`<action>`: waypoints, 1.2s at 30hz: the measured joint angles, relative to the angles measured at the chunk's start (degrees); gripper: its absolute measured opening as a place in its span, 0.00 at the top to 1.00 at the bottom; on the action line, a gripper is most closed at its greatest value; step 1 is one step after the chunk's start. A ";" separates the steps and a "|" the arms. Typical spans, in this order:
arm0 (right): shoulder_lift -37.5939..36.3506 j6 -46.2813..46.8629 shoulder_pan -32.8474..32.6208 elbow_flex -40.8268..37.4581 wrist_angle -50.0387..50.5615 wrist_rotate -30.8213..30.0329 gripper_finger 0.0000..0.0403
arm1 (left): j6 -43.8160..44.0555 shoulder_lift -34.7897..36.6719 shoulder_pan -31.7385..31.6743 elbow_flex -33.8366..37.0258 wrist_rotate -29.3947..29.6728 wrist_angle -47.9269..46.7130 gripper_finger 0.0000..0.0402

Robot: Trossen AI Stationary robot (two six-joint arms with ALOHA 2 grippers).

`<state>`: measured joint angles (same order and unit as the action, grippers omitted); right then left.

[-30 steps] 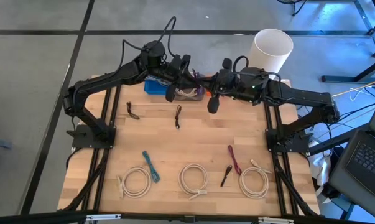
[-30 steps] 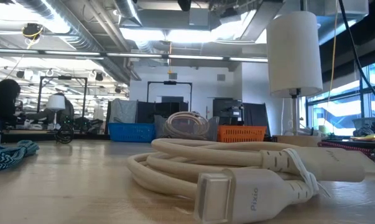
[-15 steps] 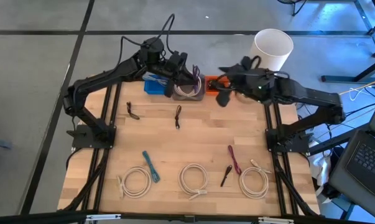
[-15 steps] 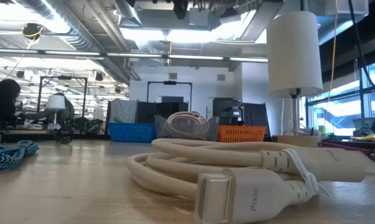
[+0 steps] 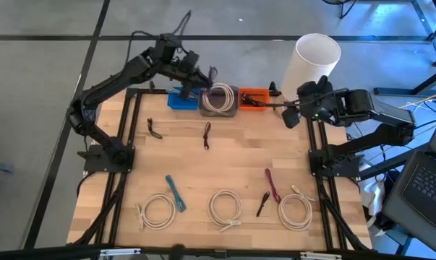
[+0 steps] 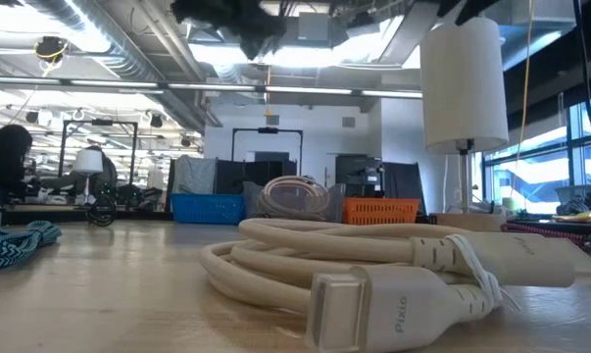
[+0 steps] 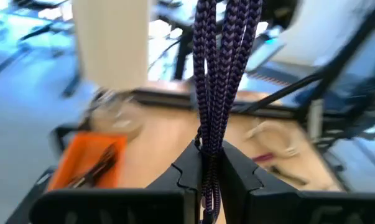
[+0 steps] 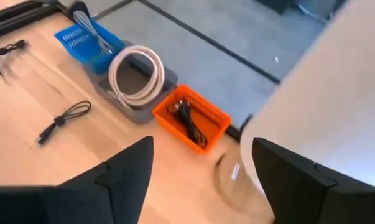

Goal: Pick & Place USB Port
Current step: Put the purple charger cable into the blue bin

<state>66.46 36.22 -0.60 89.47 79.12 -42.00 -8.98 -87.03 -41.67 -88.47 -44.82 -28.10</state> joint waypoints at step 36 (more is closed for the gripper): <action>0.59 0.86 0.00 0.00 -2.60 0.68 0.33 | -29.85 -26.38 -3.26 -13.33 63.78 -49.16 0.94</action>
<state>67.05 37.08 -0.60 89.47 76.52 -41.32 -38.83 -113.41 -44.93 -101.80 18.96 -77.25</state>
